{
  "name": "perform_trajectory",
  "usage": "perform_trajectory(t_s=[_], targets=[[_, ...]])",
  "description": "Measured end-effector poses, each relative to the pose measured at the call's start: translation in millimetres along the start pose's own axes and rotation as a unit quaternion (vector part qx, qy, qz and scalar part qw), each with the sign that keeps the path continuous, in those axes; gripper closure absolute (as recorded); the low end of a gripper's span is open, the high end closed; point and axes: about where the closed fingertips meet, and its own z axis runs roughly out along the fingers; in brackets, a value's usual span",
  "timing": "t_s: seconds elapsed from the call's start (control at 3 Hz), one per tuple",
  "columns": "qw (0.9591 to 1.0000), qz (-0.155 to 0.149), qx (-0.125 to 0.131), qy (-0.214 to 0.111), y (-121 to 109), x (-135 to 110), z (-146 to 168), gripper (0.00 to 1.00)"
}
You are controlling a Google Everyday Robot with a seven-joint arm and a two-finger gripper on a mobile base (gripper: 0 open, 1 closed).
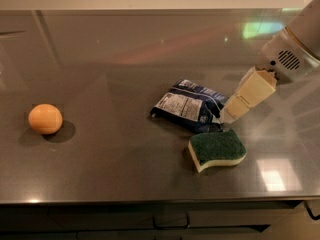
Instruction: Move blue chip bag near sponge
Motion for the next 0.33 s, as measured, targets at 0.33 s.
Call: perform_trajectory(t_s=[0.33], targets=[[1.0,0.0,0.0,0.0,0.0,0.0,0.0,0.0]])
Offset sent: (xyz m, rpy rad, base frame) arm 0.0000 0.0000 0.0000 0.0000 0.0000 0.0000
